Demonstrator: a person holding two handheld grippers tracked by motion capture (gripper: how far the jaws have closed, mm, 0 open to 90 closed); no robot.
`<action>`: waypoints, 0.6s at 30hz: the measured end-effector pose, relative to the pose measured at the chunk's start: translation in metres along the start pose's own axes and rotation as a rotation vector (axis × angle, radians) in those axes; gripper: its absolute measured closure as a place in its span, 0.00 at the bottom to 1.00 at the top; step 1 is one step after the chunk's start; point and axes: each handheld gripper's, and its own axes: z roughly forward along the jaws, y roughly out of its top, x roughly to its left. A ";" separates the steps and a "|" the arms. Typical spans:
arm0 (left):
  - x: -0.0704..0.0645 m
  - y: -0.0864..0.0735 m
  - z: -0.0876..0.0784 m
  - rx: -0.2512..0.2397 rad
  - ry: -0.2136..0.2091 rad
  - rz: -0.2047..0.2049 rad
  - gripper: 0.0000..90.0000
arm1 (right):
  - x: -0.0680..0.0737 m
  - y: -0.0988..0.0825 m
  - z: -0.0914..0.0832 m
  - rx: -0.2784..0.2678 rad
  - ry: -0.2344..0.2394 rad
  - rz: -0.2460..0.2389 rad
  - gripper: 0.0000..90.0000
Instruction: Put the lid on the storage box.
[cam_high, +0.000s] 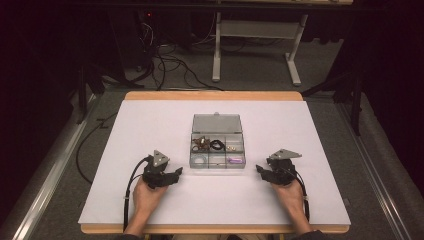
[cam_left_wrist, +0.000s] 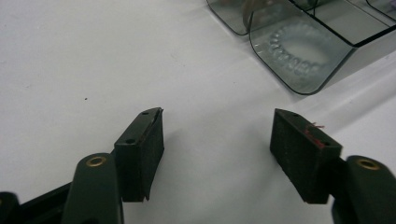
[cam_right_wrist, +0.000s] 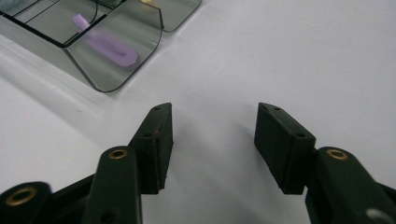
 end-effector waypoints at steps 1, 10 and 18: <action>0.000 0.001 0.000 0.004 0.011 0.000 0.41 | 0.000 0.002 0.000 -0.001 0.003 0.005 0.50; 0.010 0.022 -0.003 -0.041 0.012 -0.049 0.40 | -0.002 0.024 -0.002 -0.038 0.039 0.051 0.47; 0.026 0.049 -0.005 -0.085 0.000 -0.114 0.38 | -0.005 0.046 -0.001 -0.048 0.032 0.049 0.46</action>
